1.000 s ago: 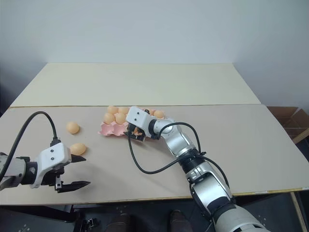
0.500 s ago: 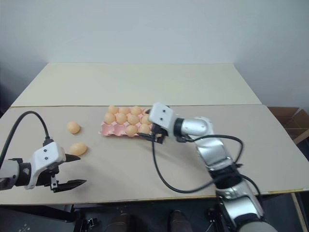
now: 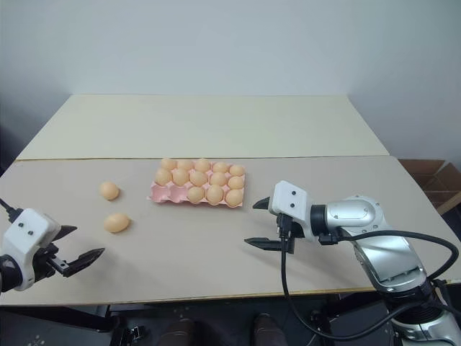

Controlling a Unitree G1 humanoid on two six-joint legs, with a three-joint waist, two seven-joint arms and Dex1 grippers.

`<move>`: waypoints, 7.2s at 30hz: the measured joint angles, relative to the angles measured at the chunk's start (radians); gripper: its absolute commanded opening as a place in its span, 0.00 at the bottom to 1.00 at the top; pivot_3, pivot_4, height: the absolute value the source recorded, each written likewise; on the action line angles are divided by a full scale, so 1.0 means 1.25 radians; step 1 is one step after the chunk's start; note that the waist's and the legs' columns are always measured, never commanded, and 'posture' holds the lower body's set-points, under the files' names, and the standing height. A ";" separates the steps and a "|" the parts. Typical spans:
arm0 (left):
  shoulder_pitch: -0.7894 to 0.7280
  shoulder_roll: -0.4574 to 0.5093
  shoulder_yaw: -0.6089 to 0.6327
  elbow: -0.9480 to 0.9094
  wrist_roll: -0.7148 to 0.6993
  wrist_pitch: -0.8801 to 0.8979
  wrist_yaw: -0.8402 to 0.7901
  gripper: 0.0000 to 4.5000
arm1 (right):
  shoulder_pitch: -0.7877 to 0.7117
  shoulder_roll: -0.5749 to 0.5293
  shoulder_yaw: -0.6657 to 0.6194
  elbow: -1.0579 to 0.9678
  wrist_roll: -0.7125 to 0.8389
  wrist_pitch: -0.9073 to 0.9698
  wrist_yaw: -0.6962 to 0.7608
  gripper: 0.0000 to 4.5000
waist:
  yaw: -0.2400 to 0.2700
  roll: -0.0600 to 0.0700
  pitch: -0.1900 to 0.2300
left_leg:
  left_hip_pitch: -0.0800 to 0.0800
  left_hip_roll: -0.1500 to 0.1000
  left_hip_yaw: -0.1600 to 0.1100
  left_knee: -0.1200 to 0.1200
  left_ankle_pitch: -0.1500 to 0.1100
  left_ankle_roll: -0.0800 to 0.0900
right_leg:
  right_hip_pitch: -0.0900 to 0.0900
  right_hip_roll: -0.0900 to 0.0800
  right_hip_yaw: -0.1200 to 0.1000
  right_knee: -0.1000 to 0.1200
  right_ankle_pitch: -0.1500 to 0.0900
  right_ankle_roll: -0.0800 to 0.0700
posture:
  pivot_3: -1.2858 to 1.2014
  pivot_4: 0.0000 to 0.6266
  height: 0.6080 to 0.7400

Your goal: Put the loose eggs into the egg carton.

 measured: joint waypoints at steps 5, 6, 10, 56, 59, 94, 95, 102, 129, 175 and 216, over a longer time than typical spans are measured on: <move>-0.066 -0.019 -0.018 0.011 -0.013 0.008 0.033 1.00 | 0.004 -0.003 0.004 -0.003 0.002 0.000 -0.028 1.00 | 0.004 0.000 0.000 | 0.000 0.000 -0.001 0.000 0.000 0.000 | 0.000 0.000 0.000 0.001 0.000 0.000 | 0.52 0.24 1.00; -0.098 -0.021 -0.041 0.031 -0.012 0.004 0.046 1.00 | 0.005 -0.002 0.006 -0.008 0.002 0.002 -0.036 1.00 | 0.006 0.000 0.000 | 0.000 0.000 -0.001 0.000 0.000 0.000 | 0.001 0.000 0.000 0.001 0.000 0.000 | 0.52 0.24 1.00; -0.185 -0.037 -0.137 0.109 0.013 -0.026 0.088 1.00 | 0.020 -0.001 0.007 -0.027 0.003 0.014 -0.063 1.00 | 0.009 -0.001 0.000 | 0.000 0.000 -0.001 0.000 0.000 0.000 | 0.001 0.000 0.000 0.000 0.000 0.000 | 0.52 0.24 1.00; -0.567 -0.172 -0.469 0.419 0.019 -0.239 0.013 0.43 | 0.118 -0.014 -0.018 -0.137 0.000 0.069 -0.249 1.00 | 0.020 -0.002 -0.002 | -0.001 -0.001 -0.001 0.001 0.000 0.001 | 0.002 0.000 0.000 0.000 0.004 0.006 | 0.52 0.24 1.00; -0.622 -0.200 -0.495 0.510 0.041 -0.281 0.008 0.43 | 0.132 -0.013 -0.019 -0.151 -0.003 0.072 -0.265 1.00 | 0.018 -0.002 -0.002 | -0.001 -0.001 -0.001 0.001 0.000 0.001 | 0.002 0.001 0.000 0.000 0.004 0.006 | 0.52 0.24 1.00; -0.406 -0.153 -0.340 0.328 0.036 -0.235 0.056 1.00 | 0.159 -0.021 -0.013 -0.173 -0.023 0.081 -0.300 1.00 | -0.001 -0.003 -0.002 | -0.001 -0.001 -0.002 0.002 0.000 0.001 | 0.002 0.000 0.000 0.000 0.004 0.006 | 0.52 0.24 1.00; -0.381 -0.151 -0.316 0.291 0.027 -0.202 0.077 1.00 | 0.154 -0.020 -0.010 -0.166 -0.026 0.076 -0.299 1.00 | 0.000 -0.003 -0.002 | -0.001 -0.001 -0.002 0.002 0.000 0.001 | 0.002 0.000 0.000 0.000 0.004 0.006 | 0.52 0.24 1.00; -0.295 -0.172 -0.173 0.126 0.020 -0.048 0.238 1.00 | 0.123 -0.001 0.017 -0.117 -0.033 0.041 -0.277 1.00 | 0.004 -0.003 -0.002 | 0.000 -0.001 -0.002 0.002 0.000 0.001 | 0.002 0.000 0.000 0.000 0.002 0.004 | 0.52 0.24 1.00; -0.555 -0.250 -0.210 0.324 0.098 0.072 0.525 1.00 | 0.088 0.020 0.041 -0.071 -0.067 0.000 -0.246 1.00 | 0.016 -0.004 -0.002 | 0.000 -0.002 -0.002 0.002 0.000 0.001 | 0.002 0.001 0.000 0.000 0.004 0.006 | 0.52 0.24 1.00; -0.685 -0.320 -0.419 0.615 0.171 -0.353 0.310 0.42 | 0.167 0.012 0.006 -0.186 -0.070 0.087 -0.323 1.00 | 0.015 -0.004 -0.003 | 0.000 -0.002 -0.002 0.002 0.000 0.001 | 0.002 0.001 0.000 0.001 0.004 0.006 | 0.52 0.24 1.00; -0.447 -0.281 -0.382 0.260 0.062 -0.238 0.208 0.99 | 0.174 0.028 0.022 -0.192 -0.093 0.087 -0.336 1.00 | 0.012 -0.004 -0.003 | -0.001 -0.001 -0.002 0.002 0.000 0.001 | 0.002 0.001 0.000 0.001 0.004 0.006 | 0.52 0.24 1.00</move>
